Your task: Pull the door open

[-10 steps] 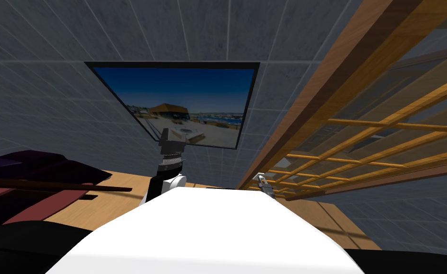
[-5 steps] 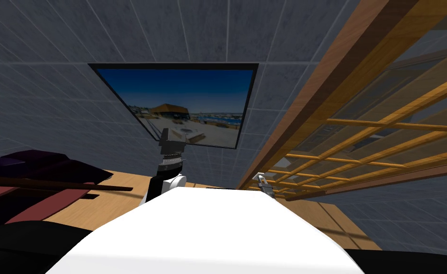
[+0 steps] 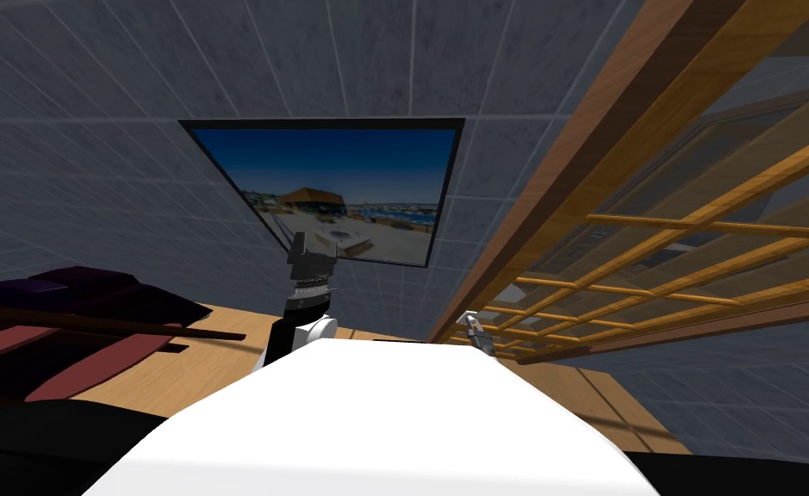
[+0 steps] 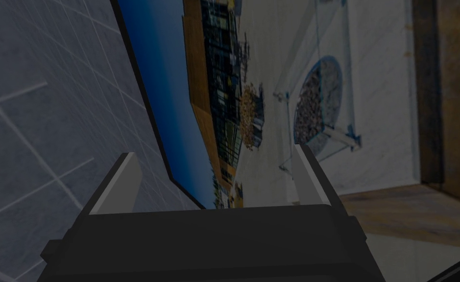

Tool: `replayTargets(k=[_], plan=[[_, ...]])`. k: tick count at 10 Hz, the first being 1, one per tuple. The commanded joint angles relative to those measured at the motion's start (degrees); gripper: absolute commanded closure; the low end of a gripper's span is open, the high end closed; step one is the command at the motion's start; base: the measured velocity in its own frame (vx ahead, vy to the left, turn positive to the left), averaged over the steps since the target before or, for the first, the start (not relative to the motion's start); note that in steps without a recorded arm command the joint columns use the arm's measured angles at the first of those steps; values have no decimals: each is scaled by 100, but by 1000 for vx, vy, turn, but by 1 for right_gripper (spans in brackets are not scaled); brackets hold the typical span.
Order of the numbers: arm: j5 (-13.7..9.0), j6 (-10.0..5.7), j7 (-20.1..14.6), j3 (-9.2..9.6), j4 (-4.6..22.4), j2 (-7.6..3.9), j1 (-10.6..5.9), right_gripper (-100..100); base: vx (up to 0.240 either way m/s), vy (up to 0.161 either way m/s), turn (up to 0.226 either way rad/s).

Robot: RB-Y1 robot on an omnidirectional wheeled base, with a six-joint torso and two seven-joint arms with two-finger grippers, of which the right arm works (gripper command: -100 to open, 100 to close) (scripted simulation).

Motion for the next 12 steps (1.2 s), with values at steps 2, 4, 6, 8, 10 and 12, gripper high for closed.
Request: replayTargets(k=[2,4,6,8,10,12], plan=[[-96,22,-426,60,53,-3,-46,100,-38,-8,29],[-148,34,-624,91,78,-8,-75,100,-40,-14,28],[-253,57,-984,154,128,-18,-134,100,-41,-14,33],[-306,69,-1228,185,153,-22,-163,100,-33,-11,23],[-362,81,-1435,219,179,-27,-195,100,-34,-11,32],[-494,111,-1794,298,242,-39,-269,100,-55,-15,45]])
